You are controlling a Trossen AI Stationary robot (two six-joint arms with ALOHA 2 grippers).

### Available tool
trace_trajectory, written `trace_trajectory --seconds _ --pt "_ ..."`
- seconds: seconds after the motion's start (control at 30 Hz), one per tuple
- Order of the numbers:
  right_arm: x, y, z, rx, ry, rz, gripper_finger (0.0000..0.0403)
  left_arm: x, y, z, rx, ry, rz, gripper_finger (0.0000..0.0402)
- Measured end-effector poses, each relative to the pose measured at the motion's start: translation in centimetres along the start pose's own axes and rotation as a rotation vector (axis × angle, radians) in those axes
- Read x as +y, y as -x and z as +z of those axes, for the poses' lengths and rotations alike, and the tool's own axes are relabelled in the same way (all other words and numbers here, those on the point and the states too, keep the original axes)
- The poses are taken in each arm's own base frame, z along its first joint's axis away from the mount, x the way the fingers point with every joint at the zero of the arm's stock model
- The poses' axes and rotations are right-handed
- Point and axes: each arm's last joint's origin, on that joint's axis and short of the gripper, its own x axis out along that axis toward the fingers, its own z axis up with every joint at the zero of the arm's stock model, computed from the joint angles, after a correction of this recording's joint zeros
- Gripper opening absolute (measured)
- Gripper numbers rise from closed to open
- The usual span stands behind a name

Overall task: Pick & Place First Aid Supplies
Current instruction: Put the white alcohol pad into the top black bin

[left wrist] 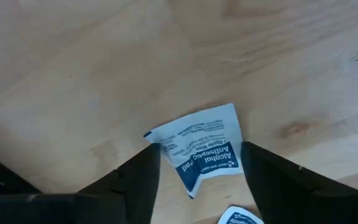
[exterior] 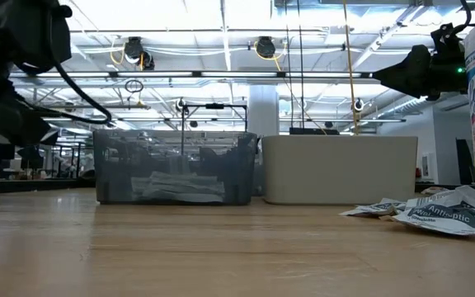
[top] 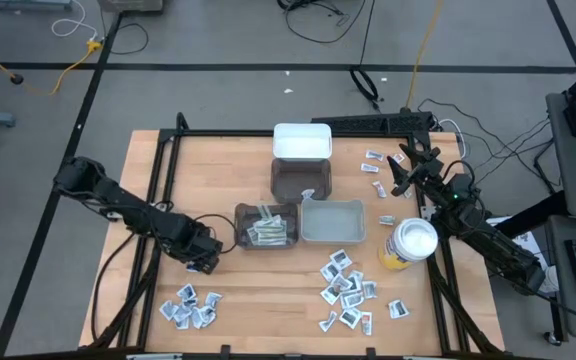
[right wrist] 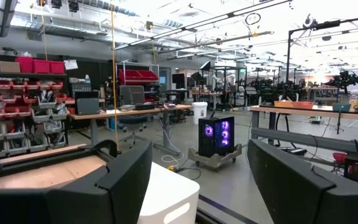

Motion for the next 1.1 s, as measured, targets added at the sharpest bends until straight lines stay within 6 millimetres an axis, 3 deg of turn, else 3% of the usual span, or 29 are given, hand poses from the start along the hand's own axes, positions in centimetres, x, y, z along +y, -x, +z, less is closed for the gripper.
trace_trajectory --seconds 0.47,0.73,1.1 --pt "0.0 0.0 0.0 0.001 0.0 0.0 0.0263 -0.1 0.5 1.2 0.003 -0.02 -0.02 0.0014" --pt "0.0 0.0 0.0 0.001 0.0 0.0 0.0263 -0.8 3.8 2.6 0.03 -0.08 -0.058 0.0016" --pt "0.0 0.0 0.0 0.0 0.0 0.001 0.0263 -0.7 12.1 2.9 -0.005 -0.243 -0.11 0.0007"
